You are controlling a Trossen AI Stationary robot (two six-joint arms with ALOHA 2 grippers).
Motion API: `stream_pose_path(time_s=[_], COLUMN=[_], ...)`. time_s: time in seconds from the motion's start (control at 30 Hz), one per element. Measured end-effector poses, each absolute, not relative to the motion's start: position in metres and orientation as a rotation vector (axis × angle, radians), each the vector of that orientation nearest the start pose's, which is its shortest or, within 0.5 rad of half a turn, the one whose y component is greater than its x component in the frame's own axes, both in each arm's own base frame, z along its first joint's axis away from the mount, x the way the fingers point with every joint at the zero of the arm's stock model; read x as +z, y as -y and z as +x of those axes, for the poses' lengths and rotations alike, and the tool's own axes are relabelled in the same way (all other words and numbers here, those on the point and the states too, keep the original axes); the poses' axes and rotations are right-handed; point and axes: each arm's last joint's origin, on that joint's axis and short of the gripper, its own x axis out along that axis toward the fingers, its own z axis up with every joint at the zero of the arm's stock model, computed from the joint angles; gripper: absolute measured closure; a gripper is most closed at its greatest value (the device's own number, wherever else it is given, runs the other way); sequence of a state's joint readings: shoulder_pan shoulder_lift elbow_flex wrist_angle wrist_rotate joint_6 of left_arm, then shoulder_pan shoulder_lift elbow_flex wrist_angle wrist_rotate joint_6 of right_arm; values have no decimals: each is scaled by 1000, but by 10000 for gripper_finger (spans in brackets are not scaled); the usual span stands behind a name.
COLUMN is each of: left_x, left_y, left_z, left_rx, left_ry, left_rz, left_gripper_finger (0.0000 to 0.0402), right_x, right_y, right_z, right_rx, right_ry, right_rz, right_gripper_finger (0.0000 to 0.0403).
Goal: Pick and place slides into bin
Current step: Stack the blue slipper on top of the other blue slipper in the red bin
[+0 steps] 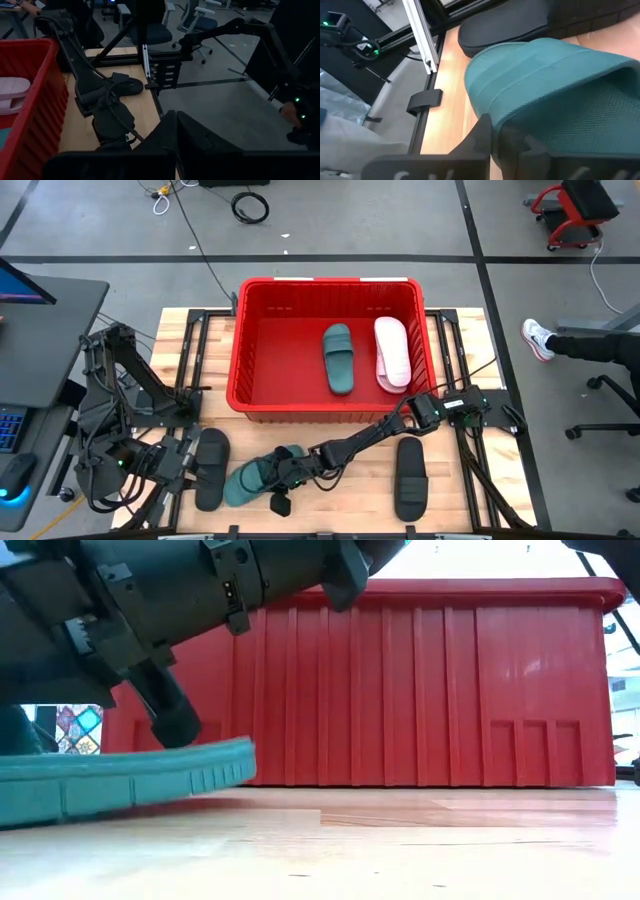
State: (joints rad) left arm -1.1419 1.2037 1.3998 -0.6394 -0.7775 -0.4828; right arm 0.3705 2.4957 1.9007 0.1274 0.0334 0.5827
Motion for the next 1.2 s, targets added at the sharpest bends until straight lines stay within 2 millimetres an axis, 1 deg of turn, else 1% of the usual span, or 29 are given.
stream_pose_path(time_s=[0.1,0.2,0.33,0.37,0.47,0.57,0.63,0.73,0.83,0.97,1.03,1.13,1.2], left_x=[419,421,425,425,425,426,426,427,431,433,434,434,433], left_y=[204,203,201,200,198,196,196,196,196,196,195,194,194], left_z=[116,115,114,114,118,119,119,119,120,122,127,139,150], left_rx=[-287,-288,-297,-292,-251,-226,-222,-204,-192,-202,-183,-142,-108], left_ry=[-331,-328,-312,-308,-291,-274,-261,-235,-193,-158,-148,-140,-140], left_rz=[-102,-105,-79,-70,-39,12,82,184,286,458,512,602,683], left_gripper_finger=[389,381,353,345,316,286,268,244,225,207,200,192,188], right_x=[141,165,221,236,273,309,335,362,375,390,390,384,387], right_y=[-203,-207,-214,-214,-210,-206,-204,-198,-187,-172,-165,-157,-152], right_z=[514,507,488,482,463,441,422,394,373,342,329,313,302], right_rx=[185,192,177,167,119,77,39,-47,-103,-108,-76,-25,9], right_ry=[-530,-514,-485,-474,-475,-453,-430,-432,-419,-334,-299,-248,-198], right_rz=[469,447,409,398,360,325,312,295,297,361,416,482,525], right_gripper_finger=[387,391,391,391,391,391,391,391,391,391,391,391,391])
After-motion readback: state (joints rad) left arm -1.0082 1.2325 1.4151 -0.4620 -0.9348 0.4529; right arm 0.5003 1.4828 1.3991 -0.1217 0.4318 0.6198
